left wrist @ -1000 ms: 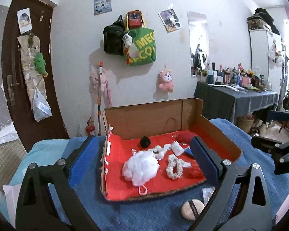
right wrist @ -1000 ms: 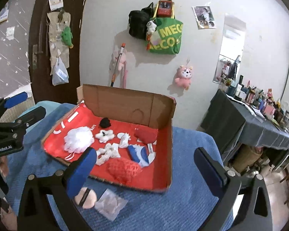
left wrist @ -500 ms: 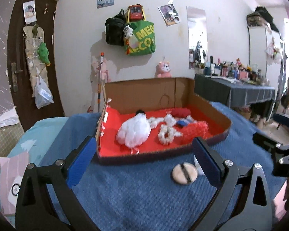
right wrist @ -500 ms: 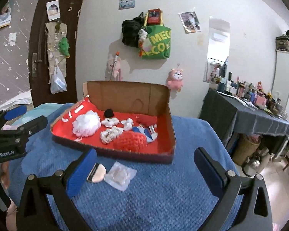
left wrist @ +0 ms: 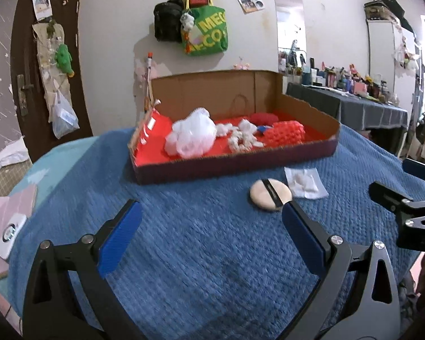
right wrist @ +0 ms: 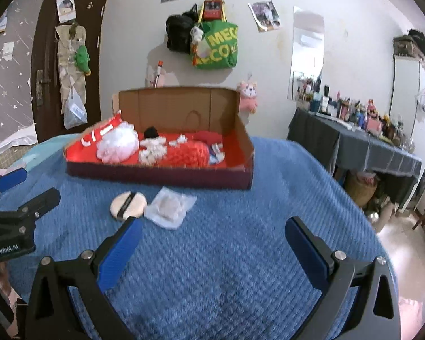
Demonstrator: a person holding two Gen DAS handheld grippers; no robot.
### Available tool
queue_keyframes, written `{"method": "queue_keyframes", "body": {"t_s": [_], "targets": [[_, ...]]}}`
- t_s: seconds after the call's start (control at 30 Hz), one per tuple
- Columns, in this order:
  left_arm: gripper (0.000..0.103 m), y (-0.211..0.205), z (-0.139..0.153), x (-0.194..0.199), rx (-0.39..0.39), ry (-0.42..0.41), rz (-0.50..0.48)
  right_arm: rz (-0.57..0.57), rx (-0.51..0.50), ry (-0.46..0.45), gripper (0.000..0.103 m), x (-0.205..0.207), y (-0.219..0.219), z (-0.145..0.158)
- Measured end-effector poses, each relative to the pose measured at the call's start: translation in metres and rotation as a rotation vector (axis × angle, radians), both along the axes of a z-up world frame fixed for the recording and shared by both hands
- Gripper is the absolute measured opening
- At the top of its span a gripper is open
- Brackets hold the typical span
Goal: Organize soft objects
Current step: 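Approach the powder puff with the left tool while the right tool approaches the plastic packet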
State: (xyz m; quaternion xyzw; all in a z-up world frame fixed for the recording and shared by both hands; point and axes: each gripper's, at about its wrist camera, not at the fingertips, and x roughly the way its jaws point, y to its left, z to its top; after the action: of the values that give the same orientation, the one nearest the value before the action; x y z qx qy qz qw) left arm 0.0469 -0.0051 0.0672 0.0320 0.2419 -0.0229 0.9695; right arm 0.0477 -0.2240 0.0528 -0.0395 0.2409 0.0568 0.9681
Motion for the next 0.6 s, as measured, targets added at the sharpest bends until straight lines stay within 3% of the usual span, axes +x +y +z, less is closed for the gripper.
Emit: {"method": "queue_keyframes", "body": {"t_s": [0.6], "targets": [[0.101,-0.011,-0.012,0.027,-0.030,0.131,-0.081,0.039,0.064,0.128,0.103,0.025,-0.007,-0.020]]}}
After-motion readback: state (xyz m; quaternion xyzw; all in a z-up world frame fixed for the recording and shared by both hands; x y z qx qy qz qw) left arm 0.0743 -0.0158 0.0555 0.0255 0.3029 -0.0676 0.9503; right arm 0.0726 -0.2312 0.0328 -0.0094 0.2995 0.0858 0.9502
